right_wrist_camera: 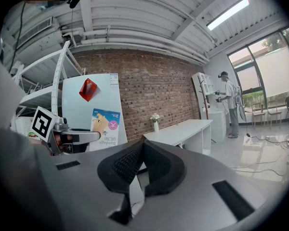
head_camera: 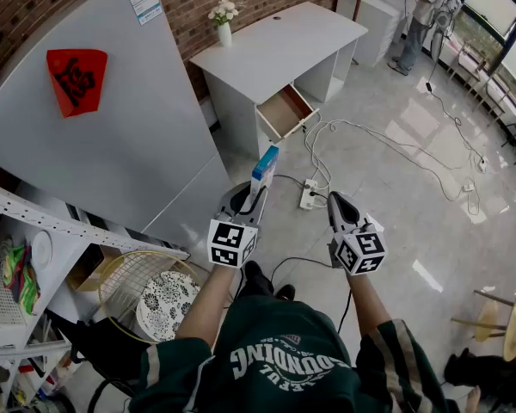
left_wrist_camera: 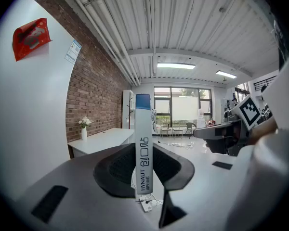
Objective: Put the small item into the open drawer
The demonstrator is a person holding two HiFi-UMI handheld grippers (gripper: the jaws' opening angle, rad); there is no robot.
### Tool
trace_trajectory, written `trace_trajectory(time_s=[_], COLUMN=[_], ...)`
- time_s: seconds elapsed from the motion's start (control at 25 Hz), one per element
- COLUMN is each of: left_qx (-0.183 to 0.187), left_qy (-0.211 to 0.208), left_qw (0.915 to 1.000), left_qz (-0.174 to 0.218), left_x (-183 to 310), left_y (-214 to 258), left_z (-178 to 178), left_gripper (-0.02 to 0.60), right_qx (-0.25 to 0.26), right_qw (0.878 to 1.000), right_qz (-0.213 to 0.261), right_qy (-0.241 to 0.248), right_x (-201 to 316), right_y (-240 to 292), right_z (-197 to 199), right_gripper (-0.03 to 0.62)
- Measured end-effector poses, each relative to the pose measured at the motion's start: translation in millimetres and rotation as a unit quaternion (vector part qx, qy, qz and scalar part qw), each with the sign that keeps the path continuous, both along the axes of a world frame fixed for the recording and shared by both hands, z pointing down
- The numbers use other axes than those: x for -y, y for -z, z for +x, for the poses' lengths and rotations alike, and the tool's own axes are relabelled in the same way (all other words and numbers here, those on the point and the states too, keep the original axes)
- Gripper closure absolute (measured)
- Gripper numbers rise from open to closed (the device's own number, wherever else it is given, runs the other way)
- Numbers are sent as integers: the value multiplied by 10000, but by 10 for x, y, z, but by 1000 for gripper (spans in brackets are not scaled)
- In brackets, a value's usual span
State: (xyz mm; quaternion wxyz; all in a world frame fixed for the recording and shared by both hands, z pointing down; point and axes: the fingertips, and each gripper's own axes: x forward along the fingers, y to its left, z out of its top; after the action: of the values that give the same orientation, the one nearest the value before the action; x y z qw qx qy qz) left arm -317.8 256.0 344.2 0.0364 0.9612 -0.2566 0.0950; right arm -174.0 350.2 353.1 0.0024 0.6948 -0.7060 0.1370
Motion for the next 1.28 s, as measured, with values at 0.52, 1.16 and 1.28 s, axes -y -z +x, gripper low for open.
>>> trace_trajectory(time_s=[0.52, 1.16, 1.28], left_qx=[2, 15, 36], left_qy=[-25, -97, -88], left_qw=[10000, 9999, 10000], left_qz=[0, 32, 23], left_x=[-42, -120, -151], left_y=[2, 7, 3], left_z=[61, 255, 285], left_gripper=[483, 483, 483], right_qx=[29, 42, 75], right_qw=[10000, 10000, 10000], right_qz=[-5, 4, -9], right_qy=[51, -35, -40], right_x=[-53, -154, -201], right_y=[-11, -14, -24], right_z=[13, 193, 212], right_gripper=[571, 571, 571])
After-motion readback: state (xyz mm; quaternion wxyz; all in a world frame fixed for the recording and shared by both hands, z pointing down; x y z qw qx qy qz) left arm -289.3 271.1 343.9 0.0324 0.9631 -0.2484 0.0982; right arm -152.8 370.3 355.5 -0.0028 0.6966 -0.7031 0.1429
